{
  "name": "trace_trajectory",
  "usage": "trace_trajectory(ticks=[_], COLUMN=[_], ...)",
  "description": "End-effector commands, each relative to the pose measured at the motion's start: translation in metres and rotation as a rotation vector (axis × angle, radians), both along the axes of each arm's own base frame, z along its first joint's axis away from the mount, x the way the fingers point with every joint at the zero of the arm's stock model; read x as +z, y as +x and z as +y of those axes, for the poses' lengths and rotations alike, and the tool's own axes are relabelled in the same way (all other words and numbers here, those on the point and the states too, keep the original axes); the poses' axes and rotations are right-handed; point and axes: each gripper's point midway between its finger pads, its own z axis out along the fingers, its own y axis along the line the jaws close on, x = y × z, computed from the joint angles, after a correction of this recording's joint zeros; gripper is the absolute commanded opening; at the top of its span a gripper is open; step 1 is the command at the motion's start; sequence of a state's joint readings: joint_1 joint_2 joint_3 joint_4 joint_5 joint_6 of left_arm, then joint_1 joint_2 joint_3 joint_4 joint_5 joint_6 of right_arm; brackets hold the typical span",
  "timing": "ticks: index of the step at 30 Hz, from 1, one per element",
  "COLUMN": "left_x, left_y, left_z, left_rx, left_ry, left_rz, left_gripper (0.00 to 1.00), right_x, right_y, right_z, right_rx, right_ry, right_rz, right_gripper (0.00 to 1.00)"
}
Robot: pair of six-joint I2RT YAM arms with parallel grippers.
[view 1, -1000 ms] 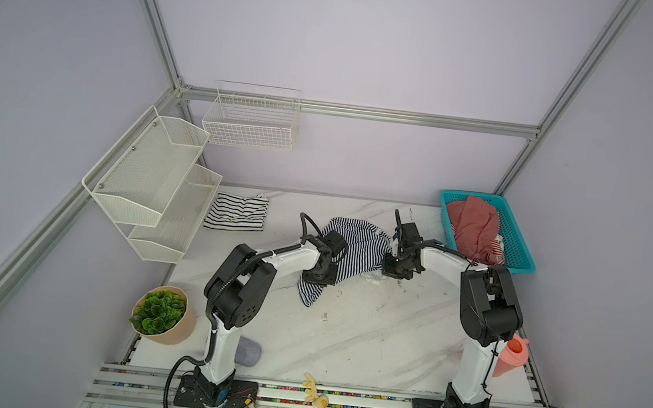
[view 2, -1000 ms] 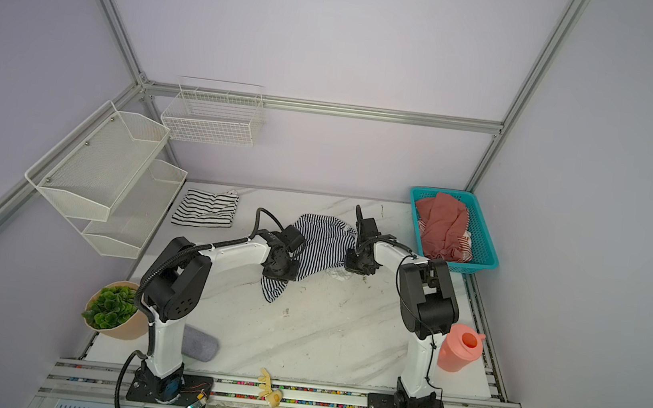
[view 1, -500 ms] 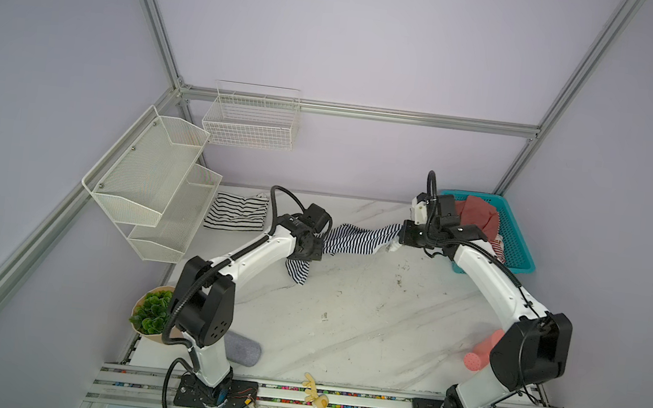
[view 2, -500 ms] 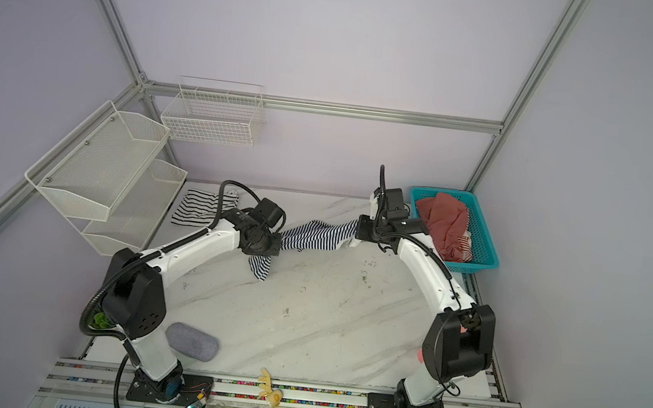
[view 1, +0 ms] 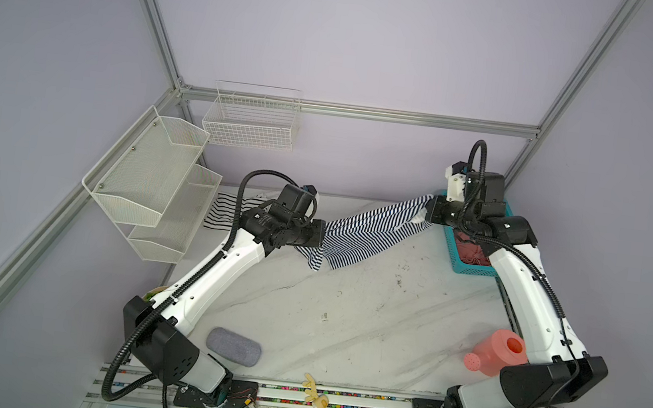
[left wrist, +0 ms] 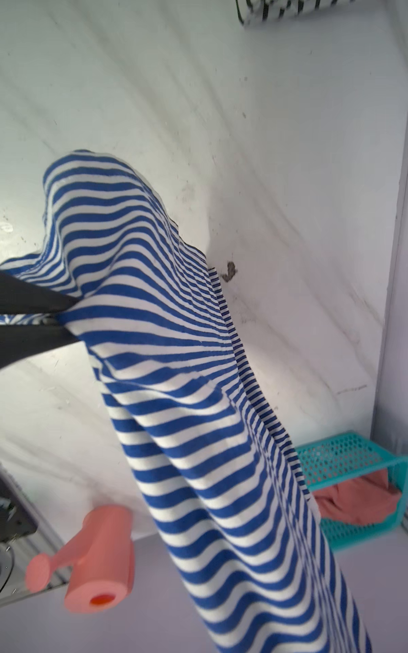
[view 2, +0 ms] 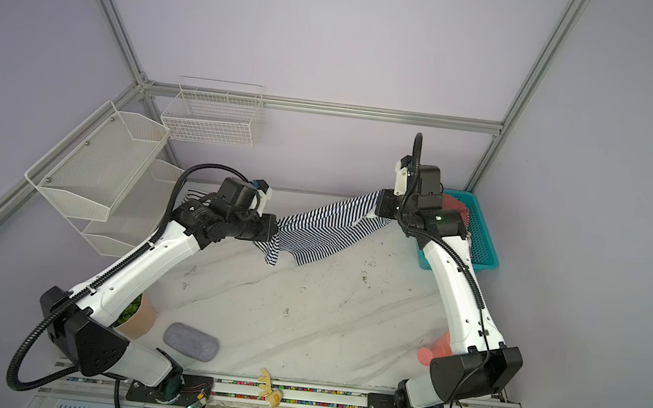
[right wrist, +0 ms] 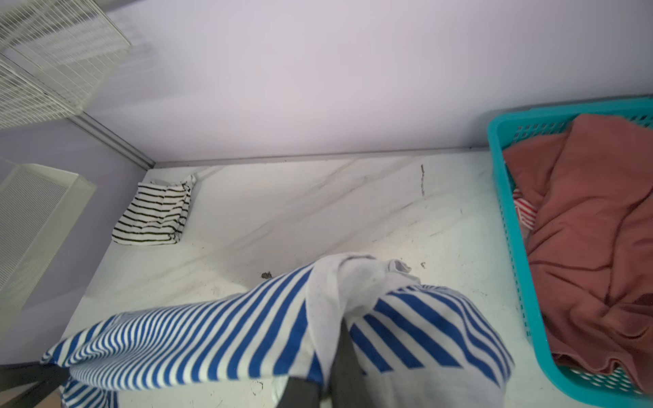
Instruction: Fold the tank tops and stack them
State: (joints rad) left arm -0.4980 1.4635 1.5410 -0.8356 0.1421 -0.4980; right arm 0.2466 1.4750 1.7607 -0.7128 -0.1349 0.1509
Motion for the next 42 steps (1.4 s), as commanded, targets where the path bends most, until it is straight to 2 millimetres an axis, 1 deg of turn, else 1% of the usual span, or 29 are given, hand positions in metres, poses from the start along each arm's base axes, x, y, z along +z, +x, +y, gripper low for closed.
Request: trace_trajectory(ticks=[1,3,4,5,7,10,12,13,15,16,18,19,21,23,24,25,27,28,29,31,32,33,34,36,37,38,39,41,42], left_x=[0.05,0.052,0.048,0.043,0.025,-0.02,-0.051,-0.065,-0.094,-0.105,-0.122,-0.128,-0.137,-0.143,-0.145,-0.148,-0.152,-0.151,-0.163,-0.169,-0.172,-0.176,-0.177,-0.18,-0.178,-0.178,-0.175,-0.173,-0.157], left_y=[-0.032,-0.045,-0.051,-0.055,-0.061,-0.066,-0.068,-0.068,-0.068,-0.067,-0.065,-0.062,-0.055,-0.048,-0.043,-0.039,-0.032,-0.028,-0.025,-0.021,-0.019,-0.018,-0.017,-0.015,-0.015,-0.015,-0.015,-0.016,-0.018], left_z=[-0.03,-0.044,-0.049,-0.054,-0.059,-0.06,-0.059,-0.057,-0.05,-0.047,-0.039,-0.032,-0.02,-0.007,-0.001,0.004,0.01,0.013,0.015,0.018,0.019,0.021,0.023,0.027,0.03,0.034,0.039,0.052,0.06], left_rx=[-0.149,-0.212,-0.229,-0.247,-0.25,-0.199,-0.155,-0.136,-0.089,-0.077,-0.037,-0.01,0.039,0.083,0.102,0.118,0.139,0.147,0.163,0.175,0.183,0.193,0.203,0.226,0.237,0.253,0.269,0.312,0.325], left_ry=[-0.261,-0.374,-0.417,-0.464,-0.522,-0.571,-0.592,-0.594,-0.592,-0.597,-0.612,-0.621,-0.637,-0.644,-0.648,-0.652,-0.661,-0.666,-0.659,-0.663,-0.661,-0.659,-0.655,-0.631,-0.609,-0.577,-0.539,-0.451,-0.416], left_rz=[-0.019,0.028,0.063,0.092,0.156,0.266,0.325,0.351,0.407,0.424,0.448,0.447,0.448,0.445,0.442,0.442,0.442,0.441,0.469,0.485,0.49,0.498,0.501,0.502,0.496,0.489,0.472,0.449,0.4], left_gripper=[0.0,0.0,0.0,0.0,0.0,0.0,0.0,0.0,0.0,0.0,0.0,0.0,0.0,0.0,0.0,0.0,0.0,0.0,0.0,0.0,0.05,0.15,0.22,0.35,0.38,0.4,0.45,0.46,0.46], right_x=[0.067,0.085,0.09,0.092,0.082,0.039,-0.008,-0.028,-0.076,-0.097,-0.124,-0.135,-0.148,-0.156,-0.159,-0.161,-0.161,-0.161,-0.161,-0.157,-0.159,-0.162,-0.167,-0.184,-0.197,-0.207,-0.218,-0.244,-0.256], right_y=[-0.021,-0.025,-0.025,-0.022,-0.011,0.019,0.045,0.055,0.078,0.089,0.107,0.115,0.13,0.143,0.15,0.157,0.164,0.163,0.161,0.15,0.145,0.135,0.123,0.099,0.084,0.073,0.059,0.034,0.023], right_z=[-0.02,-0.019,-0.017,-0.012,0.001,0.02,0.034,0.04,0.058,0.068,0.092,0.108,0.138,0.16,0.169,0.173,0.174,0.171,0.168,0.155,0.146,0.136,0.128,0.11,0.102,0.094,0.089,0.078,0.071], right_rx=[-0.053,-0.044,-0.033,-0.012,0.039,0.1,0.132,0.147,0.189,0.203,0.235,0.256,0.311,0.346,0.363,0.362,0.348,0.338,0.326,0.291,0.267,0.239,0.219,0.184,0.165,0.151,0.144,0.126,0.113], right_ry=[-0.009,0.002,0.008,0.017,0.031,0.045,0.048,0.055,0.08,0.095,0.118,0.139,0.186,0.236,0.273,0.297,0.297,0.288,0.268,0.222,0.195,0.161,0.131,0.077,0.049,0.027,0.01,-0.021,-0.04], right_rz=[-0.168,-0.209,-0.218,-0.216,-0.176,-0.047,0.07,0.117,0.228,0.269,0.305,0.318,0.323,0.319,0.317,0.317,0.308,0.307,0.304,0.293,0.295,0.302,0.316,0.364,0.4,0.427,0.458,0.522,0.552], right_gripper=[0.0,0.0,0.0,0.0,0.0,0.0,0.0,0.0,0.0,0.0,0.0,0.01,0.13,0.24,0.34,0.42,0.49,0.51,0.52,0.56,0.58,0.59,0.59,0.59,0.58,0.57,0.55,0.51,0.49])
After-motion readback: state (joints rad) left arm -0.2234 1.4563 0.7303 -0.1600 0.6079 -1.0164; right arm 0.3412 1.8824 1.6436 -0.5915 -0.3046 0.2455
